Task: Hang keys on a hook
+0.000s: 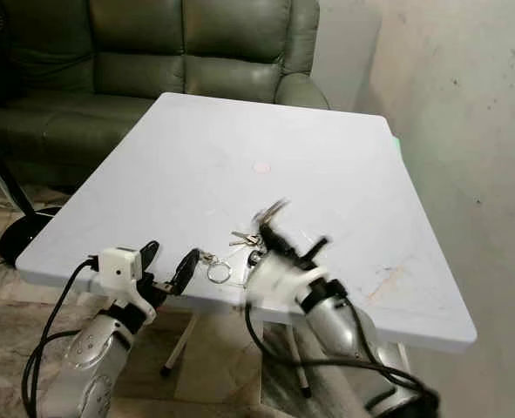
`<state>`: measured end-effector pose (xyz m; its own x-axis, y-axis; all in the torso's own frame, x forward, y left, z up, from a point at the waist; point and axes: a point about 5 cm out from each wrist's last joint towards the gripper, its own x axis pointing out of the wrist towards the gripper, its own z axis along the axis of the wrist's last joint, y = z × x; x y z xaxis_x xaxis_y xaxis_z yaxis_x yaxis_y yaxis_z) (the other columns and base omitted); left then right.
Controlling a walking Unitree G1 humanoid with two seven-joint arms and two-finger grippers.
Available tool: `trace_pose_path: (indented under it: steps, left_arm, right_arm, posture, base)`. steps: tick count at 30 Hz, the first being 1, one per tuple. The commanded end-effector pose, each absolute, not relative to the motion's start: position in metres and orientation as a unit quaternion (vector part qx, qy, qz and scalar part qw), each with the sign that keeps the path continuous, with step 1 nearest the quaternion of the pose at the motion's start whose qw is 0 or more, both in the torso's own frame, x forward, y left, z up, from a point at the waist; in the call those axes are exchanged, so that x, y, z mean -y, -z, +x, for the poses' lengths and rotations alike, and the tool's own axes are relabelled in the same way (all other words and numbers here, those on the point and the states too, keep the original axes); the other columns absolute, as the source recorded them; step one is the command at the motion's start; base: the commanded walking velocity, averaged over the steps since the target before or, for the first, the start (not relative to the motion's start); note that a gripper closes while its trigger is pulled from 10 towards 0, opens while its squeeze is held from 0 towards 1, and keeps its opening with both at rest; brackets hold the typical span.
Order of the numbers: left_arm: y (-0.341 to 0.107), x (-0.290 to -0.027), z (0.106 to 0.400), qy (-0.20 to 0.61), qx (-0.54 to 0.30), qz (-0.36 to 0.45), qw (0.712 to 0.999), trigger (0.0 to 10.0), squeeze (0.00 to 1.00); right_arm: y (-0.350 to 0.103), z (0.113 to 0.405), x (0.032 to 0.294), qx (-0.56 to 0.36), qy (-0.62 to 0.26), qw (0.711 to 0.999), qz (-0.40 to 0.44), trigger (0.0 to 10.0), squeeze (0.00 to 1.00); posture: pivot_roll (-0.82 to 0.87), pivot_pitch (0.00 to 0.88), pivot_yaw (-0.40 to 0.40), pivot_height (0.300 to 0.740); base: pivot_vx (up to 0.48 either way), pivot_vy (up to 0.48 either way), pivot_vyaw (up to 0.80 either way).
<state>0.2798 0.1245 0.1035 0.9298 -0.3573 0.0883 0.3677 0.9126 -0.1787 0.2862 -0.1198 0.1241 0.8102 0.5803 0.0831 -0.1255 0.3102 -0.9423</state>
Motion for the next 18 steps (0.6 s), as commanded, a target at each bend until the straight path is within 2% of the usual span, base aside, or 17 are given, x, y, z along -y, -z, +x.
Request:
trace_pose_path:
  steps: [1, 2, 4, 5, 6, 7, 9, 12, 14, 15, 16, 18]
  left_arm:
    - [-0.104, -0.123, 0.282, 0.188, 0.029, -0.099, 0.977, 10.0, 0.0]
    - [-0.104, -0.123, 0.282, 0.188, 0.029, -0.099, 0.977, 10.0, 0.0]
    - [-0.104, -0.124, 0.282, 0.184, 0.03, -0.106, 0.977, 10.0, 0.0]
    - [-0.103, -0.124, 0.282, 0.183, 0.029, -0.107, 0.977, 10.0, 0.0]
    - [-0.104, -0.124, 0.283, 0.183, 0.029, -0.109, 0.977, 10.0, 0.0]
    - [-0.103, -0.123, 0.283, 0.182, 0.029, -0.109, 0.977, 10.0, 0.0]
    - [-0.104, -0.123, 0.284, 0.18, 0.03, -0.111, 0.977, 10.0, 0.0]
    - [-0.105, -0.122, 0.286, 0.177, 0.033, -0.114, 0.977, 10.0, 0.0]
    - [-0.107, -0.122, 0.288, 0.175, 0.035, -0.124, 0.976, 10.0, 0.0]
    - [-0.108, -0.122, 0.288, 0.174, 0.039, -0.123, 0.976, 10.0, 0.0]
    - [-0.109, -0.123, 0.289, 0.174, 0.041, -0.123, 0.976, 10.0, 0.0]
    - [-0.109, -0.123, 0.29, 0.173, 0.04, -0.125, 0.976, 10.0, 0.0]
  right_arm:
    - [-0.125, 0.289, 0.126, 0.208, -0.207, 0.777, -0.557, 10.0, 0.0]
    - [-0.124, 0.29, 0.129, 0.201, -0.206, 0.775, -0.562, 10.0, 0.0]
    - [-0.124, 0.293, 0.135, 0.187, -0.196, 0.795, -0.543, 10.0, 0.0]
    - [-0.125, 0.293, 0.137, 0.173, -0.185, 0.83, -0.497, 10.0, 0.0]
    - [-0.128, 0.297, 0.14, 0.143, -0.159, 0.893, -0.397, 10.0, 0.0]
    - [-0.128, 0.299, 0.143, 0.112, -0.139, 0.95, -0.256, 10.0, 0.0]
    - [-0.13, 0.299, 0.139, 0.122, -0.131, 0.954, -0.242, 10.0, 0.0]
    - [-0.128, 0.301, 0.136, 0.086, -0.096, 0.988, -0.084, 10.0, 0.0]
    - [-0.13, 0.301, 0.134, 0.084, -0.095, 0.99, -0.06, 10.0, 0.0]
    - [-0.129, 0.297, 0.126, 0.116, -0.137, 0.959, -0.219, 10.0, 0.0]
    - [-0.127, 0.293, 0.122, 0.138, -0.174, 0.924, -0.31, 10.0, 0.0]
    - [-0.127, 0.293, 0.121, 0.142, -0.181, 0.915, -0.33, 10.0, 0.0]
  posture:
    - [0.05, 0.009, -0.058, 0.74]
    - [0.05, 0.009, -0.058, 0.74]
    - [0.05, 0.009, -0.058, 0.74]
    - [0.05, 0.009, -0.058, 0.74]
    - [0.04, 0.011, -0.059, 0.74]
    - [0.04, 0.011, -0.059, 0.74]
    - [0.04, 0.015, -0.059, 0.74]
    - [0.04, 0.019, -0.061, 0.74]
    - [0.05, 0.023, -0.062, 0.74]
    - [0.04, 0.023, -0.062, 0.74]
    - [0.04, 0.025, -0.062, 0.74]
    - [0.04, 0.025, -0.062, 0.74]
  base:
    - [0.0, 0.0, 0.0]
    - [0.0, 0.0, 0.0]
    - [0.0, 0.0, 0.0]
    - [0.0, 0.0, 0.0]
    - [0.0, 0.0, 0.0]
    - [0.0, 0.0, 0.0]
    - [0.0, 0.0, 0.0]
    - [0.0, 0.0, 0.0]
    - [0.0, 0.0, 0.0]
    - [0.0, 0.0, 0.0]
    - [0.0, 0.0, 0.0]
    - [0.0, 0.0, 0.0]
